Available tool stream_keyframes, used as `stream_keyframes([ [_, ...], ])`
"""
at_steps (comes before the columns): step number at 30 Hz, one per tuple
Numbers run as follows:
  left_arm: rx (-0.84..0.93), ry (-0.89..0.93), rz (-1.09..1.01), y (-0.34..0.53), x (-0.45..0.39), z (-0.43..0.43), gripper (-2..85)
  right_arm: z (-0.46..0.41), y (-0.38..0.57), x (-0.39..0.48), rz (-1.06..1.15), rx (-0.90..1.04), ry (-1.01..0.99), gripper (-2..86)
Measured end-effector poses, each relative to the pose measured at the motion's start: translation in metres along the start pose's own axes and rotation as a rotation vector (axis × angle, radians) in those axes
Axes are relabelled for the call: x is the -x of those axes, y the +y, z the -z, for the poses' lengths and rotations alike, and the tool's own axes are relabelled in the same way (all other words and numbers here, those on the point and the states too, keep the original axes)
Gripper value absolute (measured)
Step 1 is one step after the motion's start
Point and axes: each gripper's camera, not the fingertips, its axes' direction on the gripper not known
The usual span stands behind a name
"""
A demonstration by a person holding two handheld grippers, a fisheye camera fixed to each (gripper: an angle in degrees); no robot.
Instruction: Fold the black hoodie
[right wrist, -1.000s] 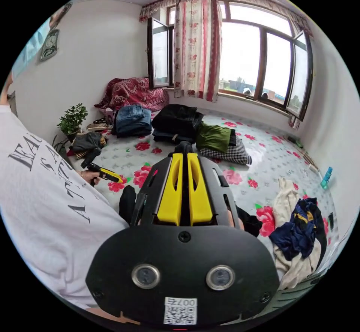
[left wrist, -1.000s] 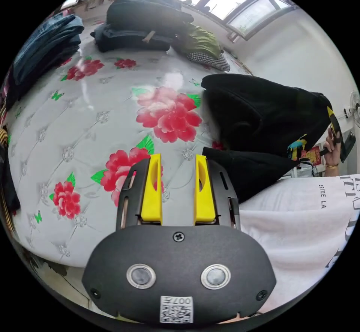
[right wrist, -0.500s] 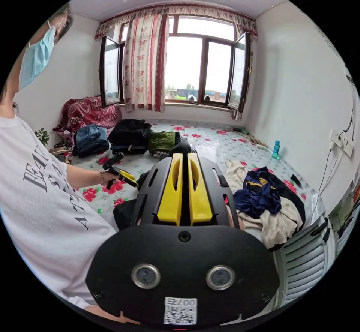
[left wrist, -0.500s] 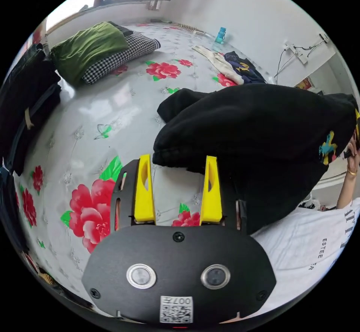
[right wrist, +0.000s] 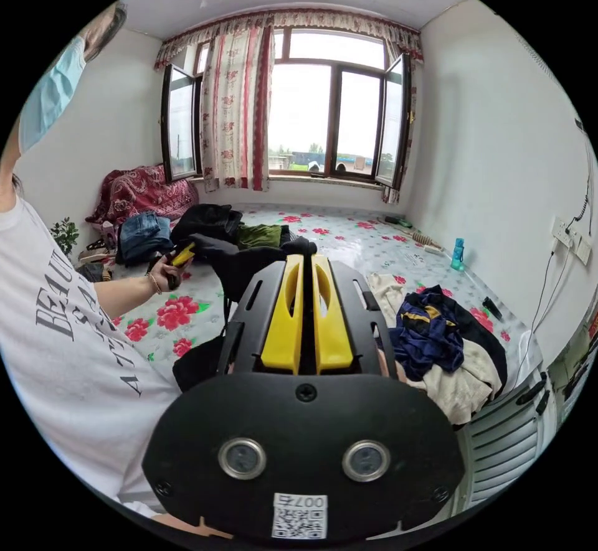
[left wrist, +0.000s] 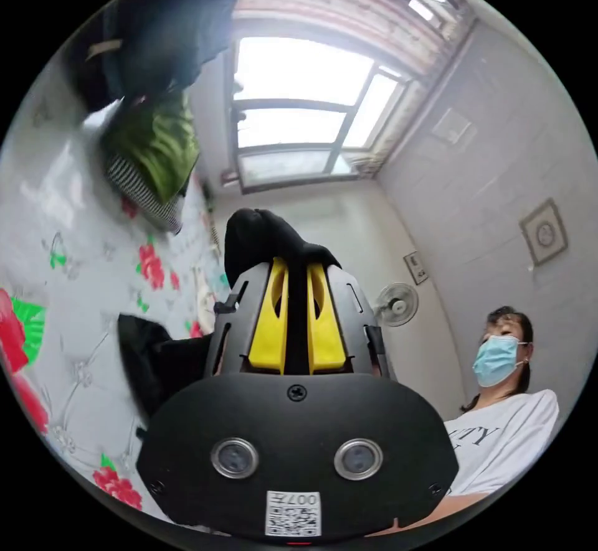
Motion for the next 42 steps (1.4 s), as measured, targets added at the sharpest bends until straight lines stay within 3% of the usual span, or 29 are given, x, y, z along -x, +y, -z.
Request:
stream_keyframes([
  [7,-0.196,0.168,-0.581,-0.035,-0.284,0.051,4.2,0.046,-0.060,0.014,0.117,-0.342,-0.101,0.0],
  [12,-0.452,0.185,-1.057,0.051,-0.502,0.084,3.9,0.129,-0.079,0.040,0.234,-0.665,-0.109,0.0],
  [15,-0.653,0.034,-1.335,0.118,-0.583,0.091,3.8,0.165,-0.080,0.061,0.296,-0.805,-0.062,0.0],
  [20,-0.812,0.086,-1.522,0.162,-0.623,0.091,3.7,0.185,-0.086,0.081,0.323,-0.883,-0.071,0.0],
  [25,-0.897,-0.188,-1.458,0.110,-0.611,0.058,3.6,0.146,-0.108,0.081,0.309,-0.793,-0.092,0.1],
  [28,-0.802,-0.486,-1.369,0.022,-0.573,0.007,3.9,0.090,-0.135,0.081,0.303,-0.651,-0.088,0.3],
  [30,-0.509,-0.787,-1.262,-0.083,-0.509,-0.059,5.0,0.015,-0.160,0.084,0.295,-0.480,-0.035,0.7],
  [31,-0.409,-0.851,-1.179,-0.112,-0.486,-0.072,6.0,-0.009,-0.165,0.083,0.278,-0.429,-0.038,0.9],
  [33,-0.141,-1.082,-0.739,-0.197,-0.379,-0.086,9.1,-0.114,-0.170,0.071,0.217,-0.135,-0.049,1.8],
  [35,-0.150,-1.156,-0.605,-0.208,-0.320,-0.060,9.2,-0.179,-0.147,0.050,0.140,0.044,-0.055,2.4],
  [38,-0.105,-1.352,-0.604,-0.193,-0.246,-0.017,8.8,-0.241,-0.069,0.007,0.057,0.216,-0.085,3.2],
  [42,0.161,-1.516,-0.500,-0.122,-0.119,0.054,9.0,-0.310,0.068,-0.059,-0.117,0.551,-0.070,4.1],
])
